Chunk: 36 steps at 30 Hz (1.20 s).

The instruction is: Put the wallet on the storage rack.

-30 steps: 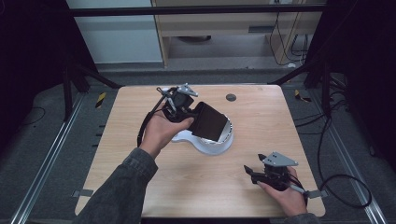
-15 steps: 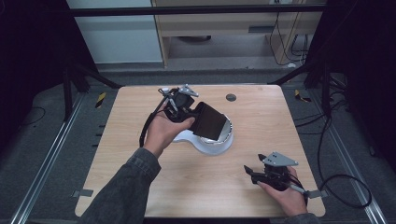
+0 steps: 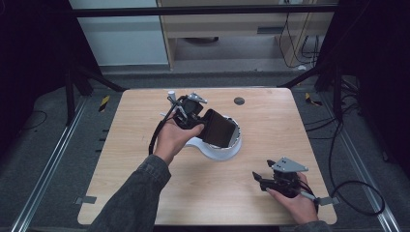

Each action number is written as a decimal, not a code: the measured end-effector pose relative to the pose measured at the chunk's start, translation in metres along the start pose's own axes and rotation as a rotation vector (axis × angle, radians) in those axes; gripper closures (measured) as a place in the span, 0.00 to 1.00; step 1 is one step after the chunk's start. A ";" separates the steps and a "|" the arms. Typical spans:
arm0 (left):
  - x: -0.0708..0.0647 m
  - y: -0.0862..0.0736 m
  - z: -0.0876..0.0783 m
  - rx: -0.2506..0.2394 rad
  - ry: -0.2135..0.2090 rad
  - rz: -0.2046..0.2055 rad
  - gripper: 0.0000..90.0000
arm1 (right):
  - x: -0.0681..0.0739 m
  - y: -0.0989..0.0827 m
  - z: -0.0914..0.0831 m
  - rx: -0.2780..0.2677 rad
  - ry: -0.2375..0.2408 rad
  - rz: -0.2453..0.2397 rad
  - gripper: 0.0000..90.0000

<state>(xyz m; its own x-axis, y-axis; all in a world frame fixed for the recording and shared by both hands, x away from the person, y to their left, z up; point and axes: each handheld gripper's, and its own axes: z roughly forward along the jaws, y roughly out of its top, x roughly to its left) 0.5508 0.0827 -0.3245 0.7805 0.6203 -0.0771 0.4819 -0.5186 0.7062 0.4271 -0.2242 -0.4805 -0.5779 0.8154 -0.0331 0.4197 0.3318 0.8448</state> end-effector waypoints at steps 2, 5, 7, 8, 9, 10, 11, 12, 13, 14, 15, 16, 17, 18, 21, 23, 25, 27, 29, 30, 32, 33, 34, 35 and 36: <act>0.000 -0.002 0.003 -0.003 0.001 -0.011 0.88 | 0.000 0.000 0.000 0.007 0.000 0.002 0.31; 0.002 -0.003 0.006 0.000 0.001 -0.017 0.88 | 0.000 0.000 0.000 0.005 0.001 -0.002 0.31; 0.002 -0.003 0.006 0.006 0.003 -0.018 0.88 | 0.000 0.000 0.000 0.005 0.002 -0.001 0.31; 0.002 -0.003 0.006 0.006 0.003 -0.018 0.88 | 0.000 0.000 0.000 0.005 0.002 -0.001 0.31; 0.002 -0.003 0.007 0.005 0.000 -0.020 0.88 | 0.000 0.000 0.001 0.005 0.002 -0.003 0.31; 0.002 -0.004 0.008 0.002 -0.002 -0.020 0.88 | 0.000 0.000 0.000 0.006 0.002 -0.001 0.31; 0.002 -0.004 0.008 -0.002 -0.005 -0.022 0.88 | 0.000 0.000 0.001 0.006 0.003 -0.001 0.31; 0.002 -0.004 0.009 -0.002 -0.007 -0.022 0.88 | 0.000 0.000 0.001 0.005 0.003 -0.003 0.31; 0.001 -0.004 0.010 -0.001 -0.008 -0.025 0.88 | 0.000 0.000 0.001 0.006 0.002 -0.003 0.31; 0.001 -0.004 0.010 -0.001 -0.008 -0.025 0.88 | 0.000 0.000 0.001 0.006 0.002 -0.003 0.31; 0.001 -0.004 0.012 -0.005 -0.015 -0.028 0.88 | 0.000 0.000 0.001 0.008 0.003 -0.001 0.31; 0.001 -0.004 0.012 -0.008 -0.023 -0.037 0.88 | 0.000 0.000 0.001 0.008 0.003 0.000 0.31; 0.001 -0.004 0.012 -0.008 -0.023 -0.037 0.88 | 0.000 0.000 0.001 0.008 0.003 0.000 0.31; 0.001 -0.004 0.012 -0.009 -0.023 -0.037 0.88 | 0.000 0.000 0.001 0.009 0.004 0.001 0.31; 0.001 -0.004 0.012 -0.007 -0.016 -0.038 0.88 | 0.000 0.000 0.001 0.010 0.005 0.001 0.31; 0.002 -0.004 0.012 -0.001 -0.016 -0.039 0.88 | 0.000 0.000 0.001 0.010 0.006 0.001 0.31; 0.003 -0.004 0.012 0.004 -0.010 -0.042 0.88 | 0.001 0.000 0.001 0.010 0.007 0.001 0.31; 0.005 -0.003 0.012 0.012 0.004 -0.039 0.88 | 0.001 0.000 0.001 0.011 0.007 0.003 0.31; 0.006 -0.004 0.012 0.016 0.011 -0.035 0.87 | 0.001 0.000 0.001 0.012 0.008 0.005 0.31; 0.008 -0.004 0.012 0.019 0.012 -0.037 0.87 | 0.001 -0.001 0.001 0.013 0.009 0.004 0.31; 0.010 -0.004 0.012 0.016 0.027 -0.053 0.79 | 0.000 -0.001 0.002 0.015 0.009 0.000 0.31; 0.010 -0.004 0.012 0.011 0.033 -0.053 0.76 | 0.000 -0.001 0.002 0.016 0.009 0.000 0.31; 0.011 -0.004 0.011 0.011 0.035 -0.050 0.75 | 0.000 -0.001 0.002 0.017 0.009 0.001 0.31; 0.012 -0.004 0.010 0.010 0.041 -0.049 0.73 | 0.000 -0.001 0.002 0.018 0.009 0.001 0.31; 0.012 -0.004 0.009 0.004 0.051 -0.048 0.71 | 0.000 -0.001 0.002 0.018 0.010 0.001 0.31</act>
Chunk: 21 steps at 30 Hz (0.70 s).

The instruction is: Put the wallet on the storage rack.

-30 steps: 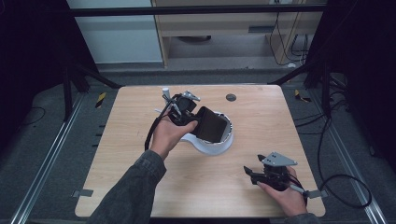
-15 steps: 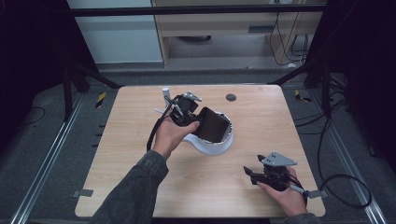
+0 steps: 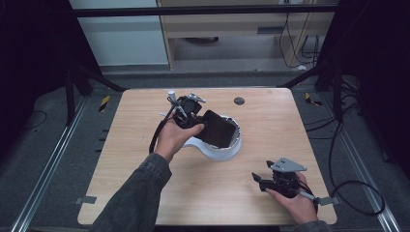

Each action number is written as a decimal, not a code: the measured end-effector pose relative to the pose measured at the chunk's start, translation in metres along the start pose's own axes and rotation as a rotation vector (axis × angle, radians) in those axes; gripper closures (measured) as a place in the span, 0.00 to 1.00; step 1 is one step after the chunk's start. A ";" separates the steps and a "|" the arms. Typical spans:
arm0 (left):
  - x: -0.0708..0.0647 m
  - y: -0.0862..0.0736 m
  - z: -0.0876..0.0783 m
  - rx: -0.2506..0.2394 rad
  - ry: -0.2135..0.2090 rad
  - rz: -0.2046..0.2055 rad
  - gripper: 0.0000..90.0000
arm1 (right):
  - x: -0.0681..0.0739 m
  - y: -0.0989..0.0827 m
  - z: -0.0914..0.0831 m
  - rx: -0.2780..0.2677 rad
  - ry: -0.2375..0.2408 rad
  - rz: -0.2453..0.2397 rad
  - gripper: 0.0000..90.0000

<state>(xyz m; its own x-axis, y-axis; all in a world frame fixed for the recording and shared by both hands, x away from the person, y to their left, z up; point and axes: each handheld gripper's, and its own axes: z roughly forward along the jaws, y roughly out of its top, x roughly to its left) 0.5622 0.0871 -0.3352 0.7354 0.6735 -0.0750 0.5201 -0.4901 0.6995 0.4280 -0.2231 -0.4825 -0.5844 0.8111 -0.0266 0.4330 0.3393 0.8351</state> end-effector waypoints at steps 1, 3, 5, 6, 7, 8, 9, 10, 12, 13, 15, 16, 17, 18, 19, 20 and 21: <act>0.001 -0.001 -0.001 0.000 0.004 0.006 0.68 | 0.000 0.000 0.000 0.001 0.000 0.000 0.31; 0.001 -0.002 -0.002 -0.002 0.008 0.016 0.68 | 0.000 0.000 0.000 0.003 -0.001 0.001 0.31; 0.000 -0.004 -0.002 -0.015 0.027 -0.007 0.67 | 0.000 0.000 0.000 0.006 -0.001 0.000 0.31; 0.000 -0.004 -0.002 -0.015 0.027 -0.007 0.67 | 0.000 0.000 0.000 0.006 -0.001 0.000 0.31; 0.000 -0.006 -0.005 -0.025 0.030 -0.008 0.68 | 0.001 0.000 0.001 0.007 0.000 0.001 0.31; 0.000 -0.006 -0.005 -0.025 0.030 -0.008 0.70 | 0.001 0.000 0.001 0.007 0.000 0.001 0.31; -0.001 -0.008 -0.007 -0.041 0.031 -0.005 0.72 | 0.001 0.000 0.001 0.008 0.005 0.005 0.31; -0.002 -0.008 -0.009 -0.049 0.031 -0.001 0.75 | 0.001 0.000 0.001 0.008 0.004 0.004 0.31; -0.003 -0.008 -0.012 -0.061 0.036 0.008 0.81 | 0.001 0.000 0.001 0.009 0.007 0.005 0.31; -0.003 -0.007 -0.013 -0.065 0.044 0.010 0.82 | 0.001 0.000 0.001 0.008 0.007 -0.004 0.31; -0.004 -0.003 -0.015 -0.085 0.072 0.023 0.78 | 0.001 0.000 0.002 0.013 0.008 -0.005 0.31; -0.004 -0.003 -0.015 -0.085 0.072 0.023 0.76 | 0.001 0.000 0.002 0.013 0.008 -0.005 0.31; -0.004 -0.002 -0.017 -0.091 0.082 0.031 0.77 | 0.001 -0.001 0.002 0.011 0.008 -0.007 0.31; -0.004 -0.002 -0.017 -0.097 0.085 0.034 0.77 | 0.001 -0.001 0.002 0.011 0.008 -0.007 0.31; -0.004 -0.001 -0.018 -0.106 0.093 0.038 0.78 | 0.001 -0.001 0.002 0.014 0.007 -0.008 0.31; -0.004 -0.001 -0.018 -0.106 0.093 0.038 0.79 | 0.001 -0.001 0.002 0.014 0.007 -0.008 0.31; -0.004 0.000 -0.020 -0.107 0.106 0.057 0.80 | 0.001 -0.001 0.002 0.018 0.012 -0.004 0.31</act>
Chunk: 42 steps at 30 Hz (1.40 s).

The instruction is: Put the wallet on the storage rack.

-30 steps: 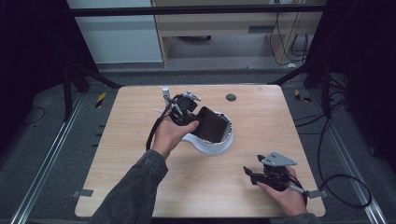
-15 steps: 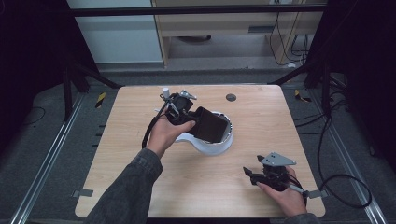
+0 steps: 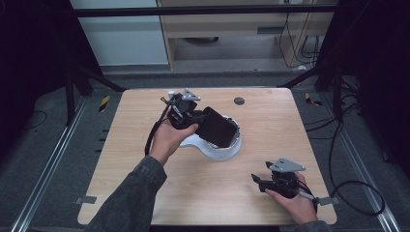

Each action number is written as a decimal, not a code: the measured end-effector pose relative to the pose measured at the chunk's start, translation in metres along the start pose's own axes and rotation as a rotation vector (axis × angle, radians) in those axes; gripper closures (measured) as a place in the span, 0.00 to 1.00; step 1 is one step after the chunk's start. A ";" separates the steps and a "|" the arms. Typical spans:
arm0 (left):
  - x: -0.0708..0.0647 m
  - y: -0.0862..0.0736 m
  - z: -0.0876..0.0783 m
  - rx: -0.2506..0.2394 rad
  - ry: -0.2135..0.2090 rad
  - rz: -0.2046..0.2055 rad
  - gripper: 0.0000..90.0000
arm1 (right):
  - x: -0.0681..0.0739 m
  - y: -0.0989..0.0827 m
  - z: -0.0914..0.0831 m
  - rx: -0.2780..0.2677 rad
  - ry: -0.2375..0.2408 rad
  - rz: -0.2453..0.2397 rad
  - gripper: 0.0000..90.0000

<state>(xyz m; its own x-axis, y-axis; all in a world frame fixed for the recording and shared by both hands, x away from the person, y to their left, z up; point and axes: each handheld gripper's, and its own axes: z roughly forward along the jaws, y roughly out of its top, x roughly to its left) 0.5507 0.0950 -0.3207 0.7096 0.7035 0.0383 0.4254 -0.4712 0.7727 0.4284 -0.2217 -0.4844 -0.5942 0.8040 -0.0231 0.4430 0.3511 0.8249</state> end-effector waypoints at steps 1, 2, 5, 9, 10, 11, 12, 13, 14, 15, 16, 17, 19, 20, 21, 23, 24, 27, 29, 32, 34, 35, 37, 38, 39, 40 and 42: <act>0.000 0.000 0.000 0.000 0.000 0.000 0.81 | 0.000 0.000 0.000 0.000 0.000 0.000 0.31; 0.000 0.000 0.000 -0.001 0.014 0.009 0.81 | 0.000 0.000 0.000 0.000 0.001 -0.001 0.31; 0.000 0.002 0.002 -0.015 0.020 0.005 0.82 | 0.001 0.000 0.000 0.004 0.002 -0.003 0.31; 0.003 0.007 0.007 -0.019 0.000 -0.012 0.83 | 0.002 0.000 0.001 0.008 0.003 -0.007 0.31; 0.003 0.009 0.008 -0.013 0.003 -0.008 0.83 | 0.002 0.000 0.001 0.010 0.002 -0.008 0.31; 0.003 0.010 0.008 -0.008 0.006 -0.001 0.83 | 0.002 0.000 0.001 0.012 0.003 -0.008 0.30; 0.004 0.010 0.009 -0.006 0.005 -0.007 0.82 | 0.002 0.000 0.001 0.011 0.002 -0.008 0.31; 0.004 0.011 0.009 -0.007 0.007 -0.011 0.81 | 0.002 0.000 0.001 0.011 0.003 -0.007 0.30; 0.006 0.010 0.009 -0.007 0.008 -0.013 0.81 | 0.002 0.000 0.001 0.011 0.002 -0.005 0.31; 0.007 0.010 0.009 -0.008 0.007 -0.015 0.81 | 0.001 0.000 0.001 0.013 0.002 -0.006 0.31; 0.008 0.010 0.009 -0.007 0.004 -0.016 0.80 | 0.001 -0.001 0.001 0.012 0.004 -0.007 0.30; 0.009 0.009 0.009 -0.007 0.002 -0.015 0.78 | 0.001 -0.001 0.002 0.012 0.003 -0.014 0.30; 0.009 0.008 0.008 -0.009 0.001 -0.014 0.75 | 0.002 -0.001 0.002 0.014 0.004 -0.016 0.30; 0.009 0.008 0.008 -0.009 0.001 -0.014 0.74 | 0.002 -0.001 0.002 0.014 0.004 -0.016 0.30; 0.010 0.008 0.007 -0.010 0.002 -0.012 0.74 | 0.002 -0.001 0.002 0.015 0.004 -0.016 0.30; 0.011 0.008 0.005 -0.023 0.006 -0.014 0.68 | 0.002 -0.001 0.002 0.016 0.003 -0.015 0.30; 0.011 0.008 0.005 -0.023 0.006 -0.014 0.68 | 0.002 -0.001 0.002 0.016 0.003 -0.015 0.30; 0.013 0.007 0.000 -0.043 0.010 -0.019 0.65 | 0.002 -0.001 0.002 0.020 0.002 -0.016 0.30; 0.016 0.007 -0.004 -0.069 0.008 -0.033 0.64 | 0.003 -0.001 0.002 0.023 0.006 -0.011 0.30; 0.017 0.007 -0.009 -0.081 0.006 -0.031 0.64 | 0.003 -0.001 0.003 0.024 0.007 -0.014 0.30; 0.017 0.007 -0.010 -0.091 0.007 -0.032 0.65 | 0.003 -0.001 0.003 0.025 0.007 -0.014 0.30; 0.017 0.007 -0.013 -0.102 0.005 -0.032 0.65 | 0.003 -0.001 0.003 0.026 0.006 -0.014 0.30; 0.017 0.008 -0.014 -0.104 0.002 -0.028 0.65 | 0.003 -0.001 0.003 0.026 0.007 -0.014 0.30; 0.016 0.008 -0.016 -0.112 -0.003 -0.023 0.65 | 0.003 -0.001 0.003 0.026 0.007 -0.017 0.30; 0.016 0.008 -0.016 -0.112 -0.003 -0.023 0.65 | 0.003 -0.001 0.003 0.026 0.007 -0.017 0.30; 0.015 0.009 -0.017 -0.113 -0.004 -0.019 0.65 | 0.003 -0.001 0.003 0.027 0.007 -0.018 0.30; 0.014 0.010 -0.019 -0.130 -0.009 -0.018 0.64 | 0.003 -0.001 0.003 0.026 0.007 -0.019 0.30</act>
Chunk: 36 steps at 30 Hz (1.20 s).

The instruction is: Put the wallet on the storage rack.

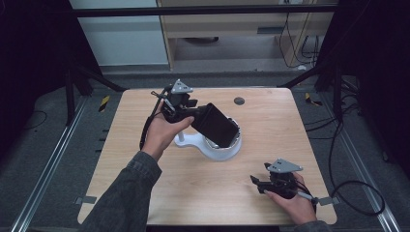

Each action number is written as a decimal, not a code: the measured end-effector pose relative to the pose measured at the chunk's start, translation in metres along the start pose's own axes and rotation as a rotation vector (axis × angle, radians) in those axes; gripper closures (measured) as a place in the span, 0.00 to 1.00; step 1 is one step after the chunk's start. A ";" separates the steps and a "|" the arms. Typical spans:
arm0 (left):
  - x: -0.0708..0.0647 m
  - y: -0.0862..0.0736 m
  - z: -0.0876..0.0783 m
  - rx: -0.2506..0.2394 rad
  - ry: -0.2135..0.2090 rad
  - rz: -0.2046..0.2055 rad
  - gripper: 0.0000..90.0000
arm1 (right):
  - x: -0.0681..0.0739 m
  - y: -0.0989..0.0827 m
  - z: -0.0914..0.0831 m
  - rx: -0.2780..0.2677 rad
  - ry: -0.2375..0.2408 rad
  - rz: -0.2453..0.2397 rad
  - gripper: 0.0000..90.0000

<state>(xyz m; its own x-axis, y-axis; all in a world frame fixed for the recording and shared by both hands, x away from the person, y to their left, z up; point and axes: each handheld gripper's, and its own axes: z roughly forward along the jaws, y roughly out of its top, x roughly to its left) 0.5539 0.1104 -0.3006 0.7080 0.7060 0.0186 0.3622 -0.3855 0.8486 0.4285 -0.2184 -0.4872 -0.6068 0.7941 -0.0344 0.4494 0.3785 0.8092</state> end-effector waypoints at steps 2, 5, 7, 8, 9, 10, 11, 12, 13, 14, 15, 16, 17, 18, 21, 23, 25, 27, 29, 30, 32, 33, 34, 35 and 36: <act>0.000 0.000 -0.001 -0.003 0.000 0.003 0.64 | 0.000 0.000 0.000 0.001 0.000 0.000 0.30; -0.001 0.002 -0.004 -0.017 0.001 0.006 0.63 | 0.000 0.000 0.000 0.002 0.000 0.000 0.30; -0.003 0.001 -0.008 -0.017 -0.004 0.017 0.61 | 0.000 0.000 0.000 0.001 0.002 0.003 0.30; -0.004 0.000 -0.011 -0.022 -0.010 0.019 0.60 | 0.000 0.000 -0.001 0.001 0.002 0.003 0.30; -0.004 0.000 -0.011 -0.022 -0.010 0.019 0.58 | 0.000 0.000 -0.001 0.001 0.002 0.003 0.30; -0.005 -0.002 -0.014 -0.025 -0.014 0.020 0.57 | -0.001 0.000 0.000 0.003 0.000 0.000 0.30; -0.006 -0.004 -0.017 -0.028 -0.019 0.025 0.57 | -0.001 0.000 0.000 0.003 0.000 0.000 0.30; -0.008 -0.007 -0.019 -0.028 -0.022 0.031 0.55 | -0.001 0.000 0.000 0.003 -0.001 -0.002 0.29; -0.010 -0.009 -0.022 -0.025 -0.024 0.040 0.50 | -0.001 0.000 0.001 0.004 -0.002 -0.003 0.29; -0.011 -0.012 -0.024 -0.023 -0.027 0.051 0.50 | -0.001 0.000 0.001 0.004 -0.002 -0.003 0.29; -0.014 -0.016 -0.027 -0.022 -0.029 0.060 0.47 | -0.001 0.000 0.001 0.005 -0.004 -0.005 0.29; -0.016 -0.019 -0.030 -0.024 -0.036 0.066 0.42 | 0.000 0.000 0.001 0.008 -0.005 -0.004 0.28; -0.020 -0.024 -0.034 -0.025 -0.040 0.077 0.36 | 0.000 -0.001 0.001 0.008 -0.008 -0.006 0.27; -0.020 -0.024 -0.034 -0.025 -0.040 0.077 0.32 | 0.000 -0.001 0.001 0.009 -0.010 -0.006 0.27; -0.030 -0.035 -0.045 -0.037 -0.050 0.096 0.23 | 0.000 -0.001 0.001 0.012 -0.011 -0.001 0.26; -0.034 -0.043 -0.051 -0.042 -0.055 0.094 0.18 | -0.001 -0.001 0.001 0.013 -0.014 0.002 0.24; -0.040 -0.057 -0.057 -0.046 -0.060 0.096 0.16 | -0.001 -0.001 0.002 0.018 -0.018 0.005 0.21; -0.044 -0.071 -0.060 -0.042 -0.058 0.106 0.14 | -0.002 -0.002 0.003 0.026 -0.029 0.007 0.18; -0.046 -0.087 -0.060 -0.031 -0.072 0.095 0.11 | -0.003 -0.003 0.004 0.036 -0.038 0.013 0.14; -0.046 -0.102 -0.058 -0.012 -0.080 0.094 0.11 | -0.003 -0.003 0.005 0.042 -0.043 0.017 0.12; -0.045 -0.113 -0.055 0.003 -0.077 0.095 0.10 | -0.003 -0.003 0.006 0.049 -0.045 0.022 0.11; -0.045 -0.113 -0.055 0.003 -0.077 0.095 0.10 | -0.003 -0.003 0.006 0.049 -0.045 0.022 0.11; -0.043 -0.126 -0.050 0.016 -0.079 0.077 0.10 | -0.003 -0.004 0.006 0.056 -0.052 0.027 0.10; -0.042 -0.129 -0.049 0.020 -0.077 0.074 0.10 | -0.003 -0.004 0.006 0.057 -0.052 0.027 0.10; -0.042 -0.129 -0.049 0.020 -0.077 0.074 0.10 | -0.003 -0.004 0.006 0.057 -0.052 0.027 0.10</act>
<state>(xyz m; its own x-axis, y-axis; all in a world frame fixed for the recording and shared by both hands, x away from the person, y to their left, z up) 0.4478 0.1599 -0.3851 0.7771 0.6281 0.0393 0.3189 -0.4469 0.8358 0.4329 -0.2196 -0.4941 -0.5598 0.8274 -0.0446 0.5026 0.3819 0.7756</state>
